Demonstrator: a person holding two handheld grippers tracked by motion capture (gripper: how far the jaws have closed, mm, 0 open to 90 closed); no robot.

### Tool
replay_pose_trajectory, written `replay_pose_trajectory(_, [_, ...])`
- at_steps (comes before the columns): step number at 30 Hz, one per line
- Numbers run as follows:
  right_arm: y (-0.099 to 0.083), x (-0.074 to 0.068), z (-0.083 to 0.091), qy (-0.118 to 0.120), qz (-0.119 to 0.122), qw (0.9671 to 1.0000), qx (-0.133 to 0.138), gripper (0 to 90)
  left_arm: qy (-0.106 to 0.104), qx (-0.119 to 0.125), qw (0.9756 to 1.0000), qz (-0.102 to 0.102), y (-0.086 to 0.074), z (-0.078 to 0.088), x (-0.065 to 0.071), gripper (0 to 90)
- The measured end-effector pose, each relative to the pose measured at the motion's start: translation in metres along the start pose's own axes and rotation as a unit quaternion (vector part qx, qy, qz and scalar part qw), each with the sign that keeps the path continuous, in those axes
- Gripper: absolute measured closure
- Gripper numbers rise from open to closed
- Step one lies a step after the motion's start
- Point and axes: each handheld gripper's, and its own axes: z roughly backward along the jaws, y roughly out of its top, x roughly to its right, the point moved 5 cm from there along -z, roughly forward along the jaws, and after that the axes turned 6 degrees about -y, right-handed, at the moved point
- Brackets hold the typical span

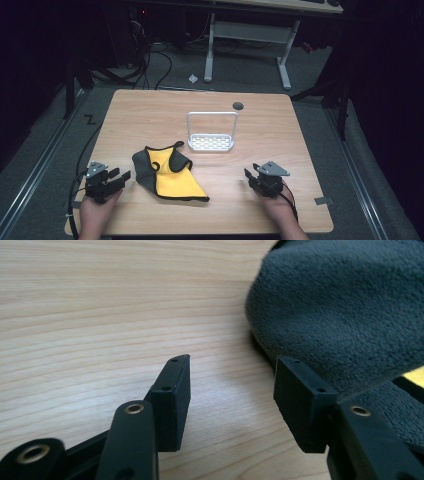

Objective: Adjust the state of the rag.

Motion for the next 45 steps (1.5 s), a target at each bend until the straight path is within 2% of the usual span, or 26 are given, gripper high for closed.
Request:
replay_pose_trajectory(2, [-0.001, -0.001, 0.0, 0.003, 0.008, 1.0, -0.002, 57.8, 0.0, 0.003, 1.0, 0.006, 0.0, 0.002, -0.002, 48.9])
replay_pose_trajectory(11, [-0.001, 0.004, -0.001, -0.002, -0.01, 0.9999, -0.004, 55.8, -0.007, 0.001, 1.0, 0.005, -0.001, 0.003, -0.006, 48.4])
replay_pose_trajectory(15, [-0.002, 0.004, -0.003, -0.003, -0.008, 0.9999, -0.006, 55.1, -0.011, -0.002, 0.9999, 0.0, -0.001, 0.004, -0.003, 47.8])
replay_pose_trajectory(18, [-0.003, 0.002, -0.003, 0.0, -0.006, 0.9999, -0.008, 54.8, -0.018, 0.005, 0.9998, -0.002, 0.002, 0.008, 0.003, 47.7])
replay_pose_trajectory(24, [-0.002, 0.001, -0.004, 0.001, -0.004, 1.0, -0.007, 54.5, -0.048, 0.024, 0.9981, -0.031, 0.012, 0.016, 0.035, 48.2])
replay_pose_trajectory(30, [-0.002, 0.0, -0.004, 0.003, -0.004, 1.0, -0.007, 54.6, -0.082, 0.025, 0.9944, -0.062, 0.012, 0.015, 0.071, 48.2])
replay_pose_trajectory(36, [-0.002, 0.0, -0.004, 0.004, -0.003, 1.0, -0.008, 54.5, -0.11, 0.024, 0.991, -0.073, 0.009, 0.015, 0.095, 49.5])
replay_pose_trajectory(39, [-0.002, -0.001, -0.004, 0.005, -0.001, 1.0, -0.008, 54.5, -0.127, 0.013, 0.9886, -0.079, 0.006, 0.011, 0.108, 50.4])
replay_pose_trajectory(45, [-0.002, -0.002, -0.005, 0.007, 0.0, 0.9999, -0.009, 54.3, -0.156, -0.025, 0.9812, -0.11, -0.005, -0.013, 0.142, 47.9])
